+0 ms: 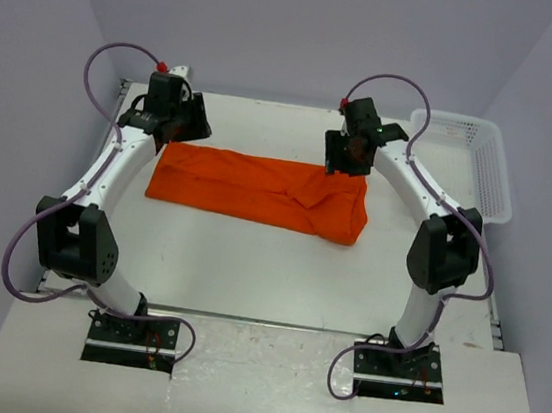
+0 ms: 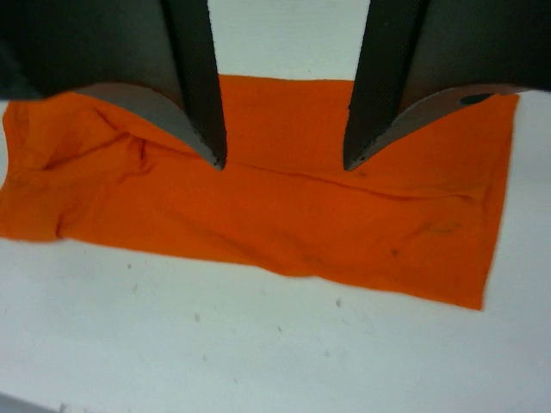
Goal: Fold and stack the t-shirts
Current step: Fold the other side of the tshirt into a rectangle
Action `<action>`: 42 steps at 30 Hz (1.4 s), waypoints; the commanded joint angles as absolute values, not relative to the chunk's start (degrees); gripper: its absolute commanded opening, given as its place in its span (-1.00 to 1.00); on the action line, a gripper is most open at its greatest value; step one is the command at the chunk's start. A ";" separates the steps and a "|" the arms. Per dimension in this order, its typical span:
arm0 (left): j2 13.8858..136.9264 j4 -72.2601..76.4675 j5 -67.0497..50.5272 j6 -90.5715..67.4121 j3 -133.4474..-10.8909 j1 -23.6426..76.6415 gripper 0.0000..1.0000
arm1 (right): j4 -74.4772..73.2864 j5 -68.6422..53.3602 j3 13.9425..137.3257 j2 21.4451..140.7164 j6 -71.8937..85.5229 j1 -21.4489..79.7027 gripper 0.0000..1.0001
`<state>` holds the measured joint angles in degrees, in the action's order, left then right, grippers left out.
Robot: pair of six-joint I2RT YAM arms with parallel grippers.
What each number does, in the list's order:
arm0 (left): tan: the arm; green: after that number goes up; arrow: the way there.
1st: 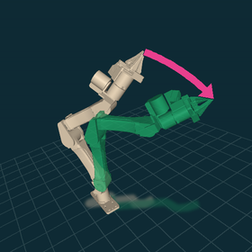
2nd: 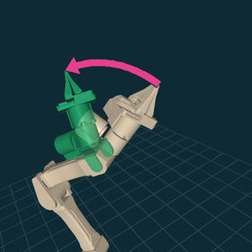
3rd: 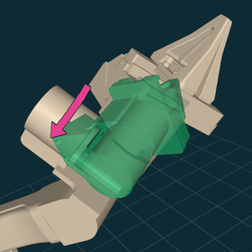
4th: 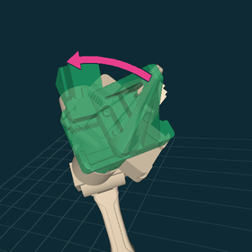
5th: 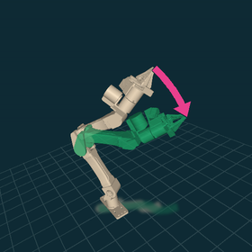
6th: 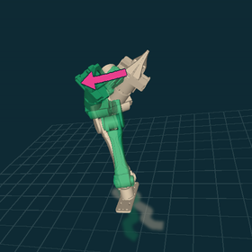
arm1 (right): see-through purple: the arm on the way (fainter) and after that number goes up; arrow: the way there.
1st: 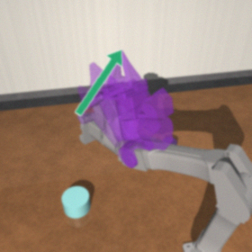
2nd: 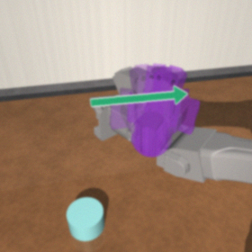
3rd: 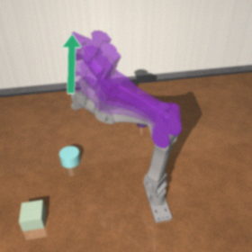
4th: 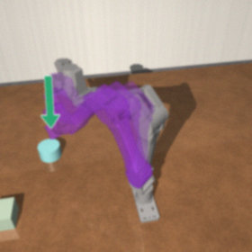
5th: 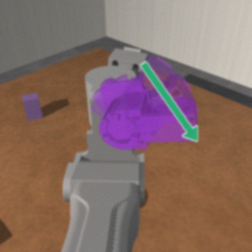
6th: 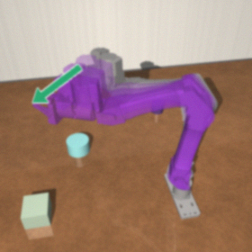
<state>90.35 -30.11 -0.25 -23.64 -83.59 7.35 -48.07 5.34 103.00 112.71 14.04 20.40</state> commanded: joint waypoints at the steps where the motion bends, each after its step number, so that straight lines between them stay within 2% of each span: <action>1: 92.90 -29.36 -9.13 -23.38 -79.81 7.29 0.01 | -43.59 -3.42 94.43 105.91 15.82 25.30 0.27; 2: 93.16 -28.57 -9.66 -23.81 -79.37 7.29 -0.15 | -43.51 -3.95 93.44 106.34 15.91 25.66 0.12; 4: 93.43 -27.08 -11.85 -24.60 -77.79 7.29 -0.61 | -42.54 -4.74 91.33 107.05 16.78 26.54 -0.03; 5: 93.51 -27.07 -11.95 -24.70 -77.61 7.38 -0.63 | -41.76 -4.92 90.54 107.14 17.22 26.72 -0.23; 6: 93.34 -26.90 -12.30 -24.78 -77.35 7.38 -0.63 | -40.36 -5.53 89.83 107.23 17.57 26.89 -0.29; 8: 93.25 -27.33 -12.48 -24.09 -77.61 7.38 -0.65 | -39.12 -6.77 88.51 107.31 18.89 26.90 -0.28; 11: 92.47 -27.95 -11.86 -23.21 -77.96 7.38 -0.57 | -38.50 -5.37 88.42 108.63 20.65 26.90 -0.03; 14: 91.59 -28.47 -12.04 -22.85 -77.96 7.38 -0.53 | -35.97 -3.87 86.84 108.37 24.86 26.72 0.01; 19: 91.23 -28.83 -12.48 -22.33 -77.70 7.38 -0.48 | -25.59 -8.43 78.16 104.42 34.34 25.84 0.01; 23: 90.88 -29.79 -11.60 -21.54 -77.52 7.38 -0.47 | -19.26 -9.23 73.13 102.49 41.21 24.96 -0.10; 28: 90.18 -29.71 -11.07 -21.09 -76.64 7.38 -0.46 | -11.17 -10.62 67.07 100.20 48.15 23.82 -0.14; 42: 90.26 -29.97 -10.90 -19.95 -76.03 7.38 -0.46 | -7.03 -11.61 65.92 104.33 52.11 22.41 -0.20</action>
<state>92.33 -30.11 -10.87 -21.80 -75.94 7.53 -9.37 -11.73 66.59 104.66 50.02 22.74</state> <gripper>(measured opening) 0.271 0.406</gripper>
